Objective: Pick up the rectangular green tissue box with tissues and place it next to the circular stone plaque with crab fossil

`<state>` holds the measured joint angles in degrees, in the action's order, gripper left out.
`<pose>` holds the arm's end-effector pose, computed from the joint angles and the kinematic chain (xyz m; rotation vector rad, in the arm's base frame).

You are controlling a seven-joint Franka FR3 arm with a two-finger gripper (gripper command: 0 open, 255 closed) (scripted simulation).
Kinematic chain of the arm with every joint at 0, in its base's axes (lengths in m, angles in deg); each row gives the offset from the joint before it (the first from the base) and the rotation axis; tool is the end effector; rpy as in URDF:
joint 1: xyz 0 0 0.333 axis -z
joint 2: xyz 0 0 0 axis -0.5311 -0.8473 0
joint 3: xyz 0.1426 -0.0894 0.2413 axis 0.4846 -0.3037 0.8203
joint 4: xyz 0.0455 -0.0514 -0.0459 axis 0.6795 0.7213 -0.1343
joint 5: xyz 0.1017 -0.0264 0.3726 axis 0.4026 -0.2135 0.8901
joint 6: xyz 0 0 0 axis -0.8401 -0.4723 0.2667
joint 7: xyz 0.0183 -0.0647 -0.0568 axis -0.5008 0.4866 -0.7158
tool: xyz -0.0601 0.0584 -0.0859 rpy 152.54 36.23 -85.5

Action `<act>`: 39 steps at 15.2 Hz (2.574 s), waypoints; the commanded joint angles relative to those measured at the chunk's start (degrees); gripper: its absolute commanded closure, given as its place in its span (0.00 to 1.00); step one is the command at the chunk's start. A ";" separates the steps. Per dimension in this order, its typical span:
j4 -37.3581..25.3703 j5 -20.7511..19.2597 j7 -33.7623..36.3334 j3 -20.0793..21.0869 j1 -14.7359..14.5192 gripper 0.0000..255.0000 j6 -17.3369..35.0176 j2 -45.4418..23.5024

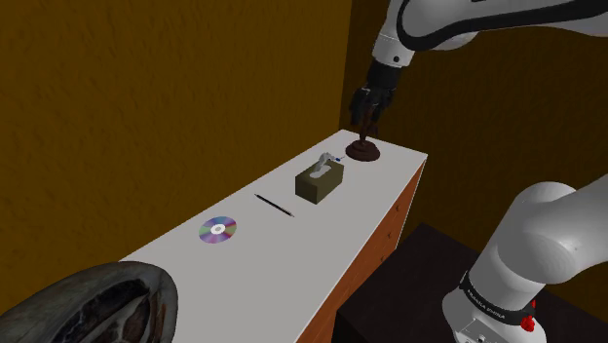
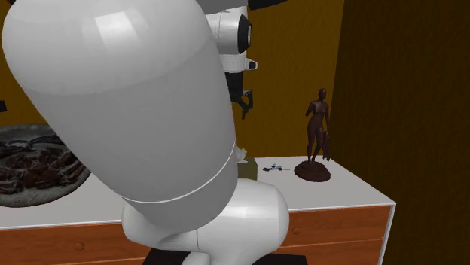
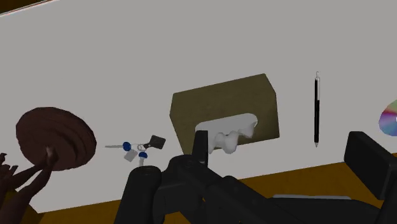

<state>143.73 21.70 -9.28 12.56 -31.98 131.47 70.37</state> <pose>0.3941 -0.0044 0.5354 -3.0646 0.0611 -0.3166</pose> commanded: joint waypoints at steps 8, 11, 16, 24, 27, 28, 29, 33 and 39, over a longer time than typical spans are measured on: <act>3.64 10.78 2.26 -3.31 -1.15 0.00 19.54 -14.61; 3.14 16.26 1.24 -4.60 -2.35 0.00 25.24 -20.55; 1.70 23.89 -1.46 -5.71 -3.94 0.00 30.89 -27.68; 1.56 27.39 -3.85 -5.17 -5.13 0.00 35.21 -32.29; 1.55 27.39 -3.85 -5.17 -5.13 0.00 35.21 -32.29; 1.55 27.39 -3.85 -5.17 -5.13 0.00 35.21 -32.29; 1.55 27.39 -3.85 -5.17 -5.13 0.00 35.21 -32.29; 1.55 27.39 -3.85 -5.17 -5.12 1.00 35.20 -32.28; 1.44 27.44 -3.83 -5.13 -5.17 1.00 35.28 -32.45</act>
<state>145.08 49.11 -13.10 7.37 -37.09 166.77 38.01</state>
